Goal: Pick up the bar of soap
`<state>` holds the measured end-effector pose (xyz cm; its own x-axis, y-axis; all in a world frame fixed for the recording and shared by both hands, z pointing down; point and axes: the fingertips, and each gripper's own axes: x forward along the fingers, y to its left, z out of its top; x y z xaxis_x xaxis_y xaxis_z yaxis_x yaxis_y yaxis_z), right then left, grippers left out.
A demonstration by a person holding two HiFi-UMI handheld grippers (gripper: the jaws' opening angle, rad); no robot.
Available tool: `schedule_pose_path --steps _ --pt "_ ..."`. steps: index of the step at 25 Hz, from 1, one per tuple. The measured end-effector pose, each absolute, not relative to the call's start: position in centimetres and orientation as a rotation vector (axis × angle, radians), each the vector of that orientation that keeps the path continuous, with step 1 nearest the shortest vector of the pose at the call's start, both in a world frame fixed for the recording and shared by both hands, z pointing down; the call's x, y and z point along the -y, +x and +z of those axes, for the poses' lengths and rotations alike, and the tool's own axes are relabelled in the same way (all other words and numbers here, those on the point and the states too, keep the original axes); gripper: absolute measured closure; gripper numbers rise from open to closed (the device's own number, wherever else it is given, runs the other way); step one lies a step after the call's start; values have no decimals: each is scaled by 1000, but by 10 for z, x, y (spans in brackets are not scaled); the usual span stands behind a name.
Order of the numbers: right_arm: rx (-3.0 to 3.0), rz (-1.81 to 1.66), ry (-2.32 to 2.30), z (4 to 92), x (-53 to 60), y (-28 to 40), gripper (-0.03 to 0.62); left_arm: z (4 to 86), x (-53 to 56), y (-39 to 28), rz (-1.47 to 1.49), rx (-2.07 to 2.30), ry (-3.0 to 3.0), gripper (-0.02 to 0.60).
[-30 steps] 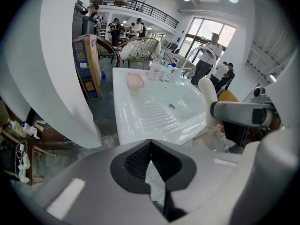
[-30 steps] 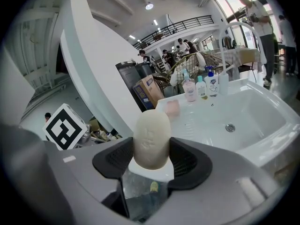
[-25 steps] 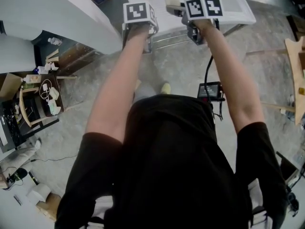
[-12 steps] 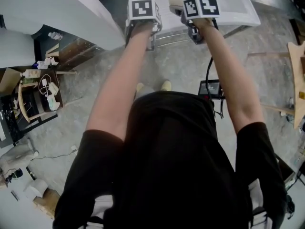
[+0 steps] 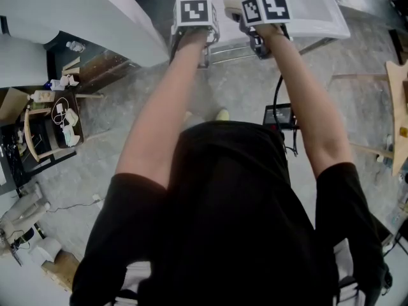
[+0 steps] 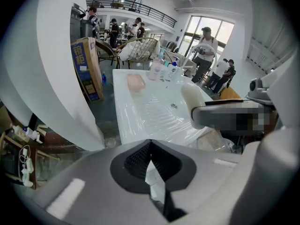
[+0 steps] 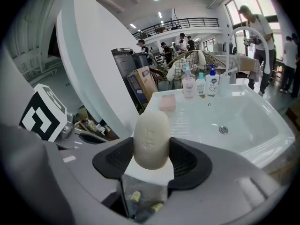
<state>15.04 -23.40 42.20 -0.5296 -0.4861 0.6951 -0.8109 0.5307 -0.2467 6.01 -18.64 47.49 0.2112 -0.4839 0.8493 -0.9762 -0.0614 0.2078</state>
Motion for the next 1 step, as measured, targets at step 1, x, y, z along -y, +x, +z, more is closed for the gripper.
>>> schedule_pose_path --steps 1 --pt "2212 759 1046 422 235 149 332 476 186 60 763 1388 1668 583"
